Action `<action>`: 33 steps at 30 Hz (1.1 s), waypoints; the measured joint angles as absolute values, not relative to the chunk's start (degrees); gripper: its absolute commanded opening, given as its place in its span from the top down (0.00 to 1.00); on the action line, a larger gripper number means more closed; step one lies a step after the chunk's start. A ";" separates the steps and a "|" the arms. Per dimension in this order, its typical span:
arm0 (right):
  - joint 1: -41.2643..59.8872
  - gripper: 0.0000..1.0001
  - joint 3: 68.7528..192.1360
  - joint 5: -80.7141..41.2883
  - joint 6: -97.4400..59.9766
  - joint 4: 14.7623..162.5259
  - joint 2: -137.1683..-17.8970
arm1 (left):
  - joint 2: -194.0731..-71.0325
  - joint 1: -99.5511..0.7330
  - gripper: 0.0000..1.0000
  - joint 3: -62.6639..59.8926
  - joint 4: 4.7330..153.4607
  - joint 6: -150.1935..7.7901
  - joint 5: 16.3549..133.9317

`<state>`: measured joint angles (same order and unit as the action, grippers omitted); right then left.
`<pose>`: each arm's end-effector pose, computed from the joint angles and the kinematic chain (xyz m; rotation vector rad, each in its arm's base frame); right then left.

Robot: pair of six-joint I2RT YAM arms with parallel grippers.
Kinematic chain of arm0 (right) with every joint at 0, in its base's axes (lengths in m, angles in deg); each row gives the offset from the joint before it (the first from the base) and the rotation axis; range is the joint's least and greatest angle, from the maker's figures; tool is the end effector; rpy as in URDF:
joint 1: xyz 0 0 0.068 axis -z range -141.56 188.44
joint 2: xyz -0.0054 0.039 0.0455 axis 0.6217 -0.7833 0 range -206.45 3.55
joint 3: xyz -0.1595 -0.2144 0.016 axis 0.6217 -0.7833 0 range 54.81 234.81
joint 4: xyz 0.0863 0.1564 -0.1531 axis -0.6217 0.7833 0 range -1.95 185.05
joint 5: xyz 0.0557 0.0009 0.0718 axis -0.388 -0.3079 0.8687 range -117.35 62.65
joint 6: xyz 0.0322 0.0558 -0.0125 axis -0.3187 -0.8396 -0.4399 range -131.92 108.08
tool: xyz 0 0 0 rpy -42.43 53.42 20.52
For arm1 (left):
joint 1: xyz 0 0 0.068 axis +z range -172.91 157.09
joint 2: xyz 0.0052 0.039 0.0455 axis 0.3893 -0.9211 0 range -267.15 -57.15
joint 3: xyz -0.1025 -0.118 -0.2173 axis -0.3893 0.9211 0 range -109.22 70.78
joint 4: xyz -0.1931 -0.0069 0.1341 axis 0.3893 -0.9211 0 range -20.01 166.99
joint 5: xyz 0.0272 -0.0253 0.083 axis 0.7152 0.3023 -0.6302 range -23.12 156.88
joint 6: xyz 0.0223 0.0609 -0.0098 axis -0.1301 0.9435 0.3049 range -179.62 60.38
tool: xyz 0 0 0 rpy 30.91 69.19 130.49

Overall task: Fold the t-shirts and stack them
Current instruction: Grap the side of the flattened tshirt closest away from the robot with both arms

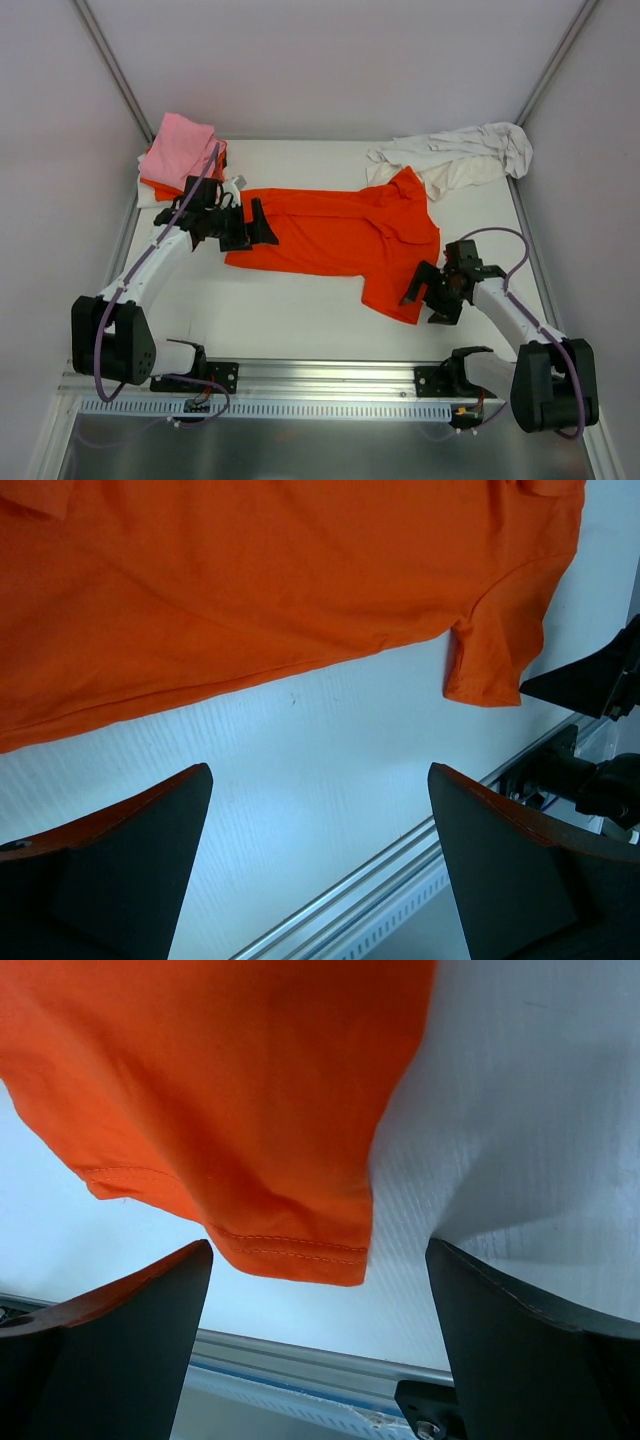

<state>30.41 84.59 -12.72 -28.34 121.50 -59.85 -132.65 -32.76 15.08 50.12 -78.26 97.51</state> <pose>0.1627 0.0361 0.1606 0.1307 2.7655 0.4664 0.2524 -0.0705 0.2608 0.0763 2.4107 -0.8708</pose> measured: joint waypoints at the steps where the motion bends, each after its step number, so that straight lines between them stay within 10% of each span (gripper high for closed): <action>1: 30.32 0.06 84.74 -12.57 -28.69 121.09 -60.31 | -132.78 -32.84 0.09 14.71 49.92 -78.26 97.49; 8: 29.66 0.17 84.81 -10.36 -30.75 117.94 -62.49 | -132.96 -33.11 0.09 13.05 48.11 -78.12 97.56; 24: 28.26 1.00 82.43 -7.43 -33.57 109.24 -66.73 | -133.24 -33.11 0.10 11.65 46.12 -77.01 97.49; 33: 28.11 1.00 85.01 -9.16 -31.86 113.20 -66.67 | -133.70 -33.11 0.11 11.65 45.25 -75.81 96.16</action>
<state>28.11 85.01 -9.16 -31.86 113.20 -66.67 -133.70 -33.11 11.65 45.25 -75.81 96.16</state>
